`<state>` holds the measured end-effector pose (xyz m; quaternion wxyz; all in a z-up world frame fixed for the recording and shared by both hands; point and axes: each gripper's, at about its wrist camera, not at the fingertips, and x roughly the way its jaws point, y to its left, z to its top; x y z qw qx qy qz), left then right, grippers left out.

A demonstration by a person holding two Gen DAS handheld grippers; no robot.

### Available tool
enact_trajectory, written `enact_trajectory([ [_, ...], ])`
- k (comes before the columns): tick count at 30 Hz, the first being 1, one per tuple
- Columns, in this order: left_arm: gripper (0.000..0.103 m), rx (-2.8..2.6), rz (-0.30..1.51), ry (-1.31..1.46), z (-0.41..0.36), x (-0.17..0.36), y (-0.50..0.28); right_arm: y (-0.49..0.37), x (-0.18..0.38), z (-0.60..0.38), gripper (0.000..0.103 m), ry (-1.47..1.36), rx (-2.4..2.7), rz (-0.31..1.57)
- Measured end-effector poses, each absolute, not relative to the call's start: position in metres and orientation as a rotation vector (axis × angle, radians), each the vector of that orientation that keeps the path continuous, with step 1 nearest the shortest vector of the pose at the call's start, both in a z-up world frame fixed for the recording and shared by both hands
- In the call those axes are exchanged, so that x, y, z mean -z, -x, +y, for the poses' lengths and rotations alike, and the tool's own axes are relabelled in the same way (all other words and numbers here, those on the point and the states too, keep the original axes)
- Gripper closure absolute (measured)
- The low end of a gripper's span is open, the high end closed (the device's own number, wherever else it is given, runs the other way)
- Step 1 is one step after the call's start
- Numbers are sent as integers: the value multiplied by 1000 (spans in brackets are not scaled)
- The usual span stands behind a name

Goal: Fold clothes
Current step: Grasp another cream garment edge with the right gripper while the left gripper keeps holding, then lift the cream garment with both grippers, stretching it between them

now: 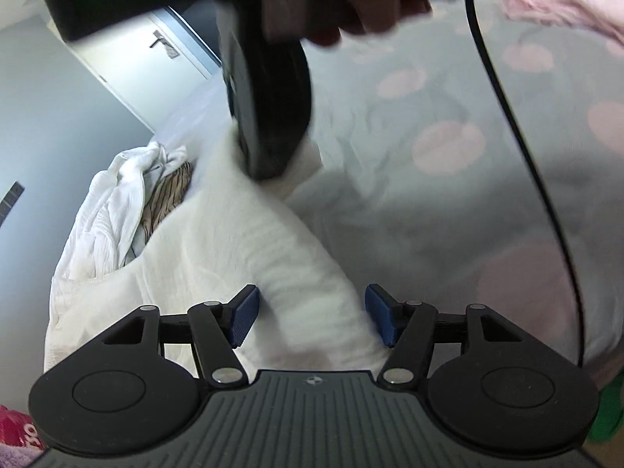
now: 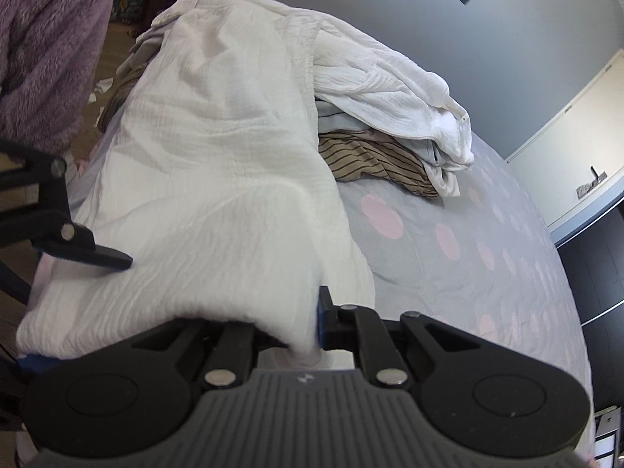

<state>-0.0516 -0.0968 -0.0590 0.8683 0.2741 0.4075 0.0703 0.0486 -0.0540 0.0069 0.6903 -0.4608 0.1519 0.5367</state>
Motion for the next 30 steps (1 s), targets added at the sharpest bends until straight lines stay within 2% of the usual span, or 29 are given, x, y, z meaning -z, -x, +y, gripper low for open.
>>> enact_trajectory([
  [3, 71, -134, 871, -560, -79, 56, 53, -47, -12, -57, 91, 1006, -1201, 338],
  [4, 84, -133, 880, -550, -70, 52, 55, -47, -14, -58, 91, 1001, -1199, 334],
  [5, 87, -118, 872, -531, -61, 44, 59, -46, -15, -58, 91, 997, -1193, 329],
  [11, 93, -81, 750, -409, -13, -29, 82, -35, -35, -63, 92, 947, -1140, 285],
  [15, 94, -76, 656, -353, 23, -89, 89, -19, -73, -69, 93, 860, -1094, 211],
  [24, 95, 88, 367, -281, 61, -244, 109, 23, -231, -104, 93, 690, -974, 53],
  [30, 95, 272, 225, -204, 75, -306, 115, 68, -325, -139, 94, 769, -895, 52],
])
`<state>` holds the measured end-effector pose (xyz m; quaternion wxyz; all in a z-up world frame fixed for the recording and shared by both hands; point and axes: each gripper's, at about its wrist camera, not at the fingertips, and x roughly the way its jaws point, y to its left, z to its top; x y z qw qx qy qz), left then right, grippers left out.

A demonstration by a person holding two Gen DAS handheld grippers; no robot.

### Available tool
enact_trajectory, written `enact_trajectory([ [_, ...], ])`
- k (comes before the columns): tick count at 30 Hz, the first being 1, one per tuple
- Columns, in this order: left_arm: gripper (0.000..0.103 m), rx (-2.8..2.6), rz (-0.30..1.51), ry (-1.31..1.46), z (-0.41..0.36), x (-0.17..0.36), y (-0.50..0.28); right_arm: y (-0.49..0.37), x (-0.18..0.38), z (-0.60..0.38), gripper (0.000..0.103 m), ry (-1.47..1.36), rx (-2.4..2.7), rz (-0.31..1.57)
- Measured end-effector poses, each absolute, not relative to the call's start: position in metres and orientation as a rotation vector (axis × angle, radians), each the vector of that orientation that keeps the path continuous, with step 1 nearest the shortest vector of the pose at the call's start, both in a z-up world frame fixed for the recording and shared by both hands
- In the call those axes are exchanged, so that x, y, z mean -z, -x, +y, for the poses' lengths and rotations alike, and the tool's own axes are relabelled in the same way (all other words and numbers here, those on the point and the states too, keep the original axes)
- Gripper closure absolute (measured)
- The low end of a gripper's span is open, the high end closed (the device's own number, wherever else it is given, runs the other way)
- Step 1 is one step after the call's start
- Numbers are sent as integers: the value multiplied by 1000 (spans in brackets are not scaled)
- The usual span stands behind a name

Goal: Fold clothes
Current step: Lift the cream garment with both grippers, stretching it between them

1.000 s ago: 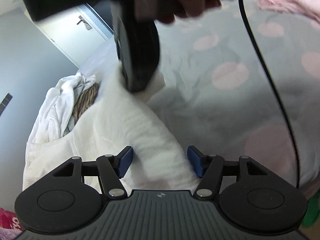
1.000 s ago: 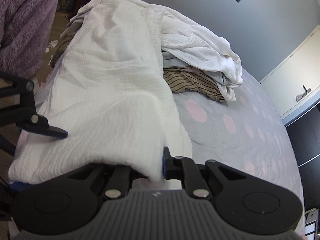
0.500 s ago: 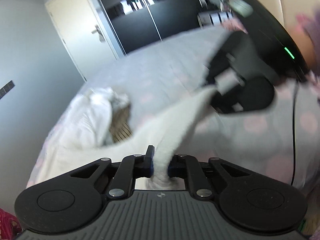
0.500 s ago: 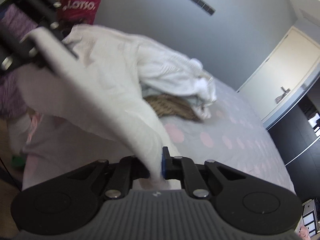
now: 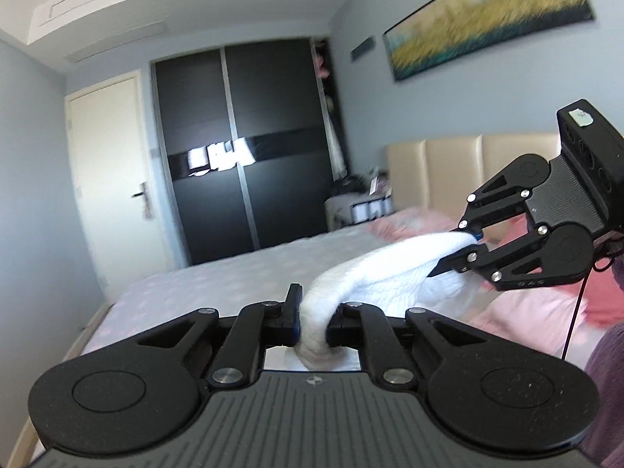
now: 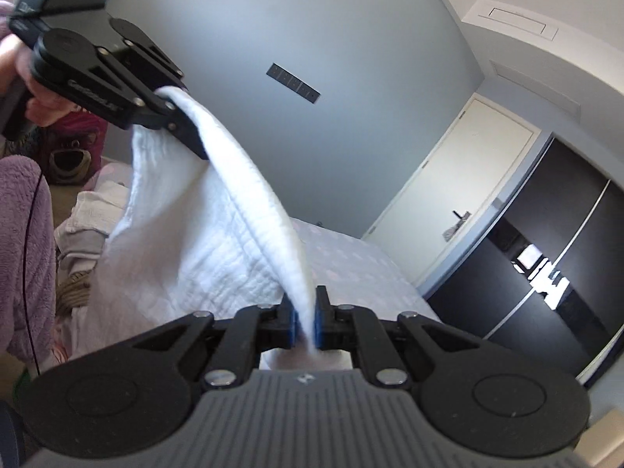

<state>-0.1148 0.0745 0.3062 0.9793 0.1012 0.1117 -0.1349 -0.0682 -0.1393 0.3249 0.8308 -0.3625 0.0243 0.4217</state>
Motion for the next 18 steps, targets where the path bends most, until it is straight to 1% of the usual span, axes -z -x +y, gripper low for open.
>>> enact_trajectory([
  [4, 95, 423, 180, -151, 75, -316, 97, 97, -361, -160, 94, 816, -795, 69],
  [8, 95, 534, 131, -157, 60, -319, 78, 114, -370, -172, 93, 852, -660, 102],
  [12, 95, 591, 159, -160, 47, -313, 31, 96, -357, -178, 94, 840, -558, 165],
  [15, 95, 607, 199, -170, 37, -309, 8, 67, -341, -180, 94, 818, -509, 224],
  [18, 95, 598, 226, -158, 33, -297, -21, 39, -326, -178, 94, 804, -465, 240],
])
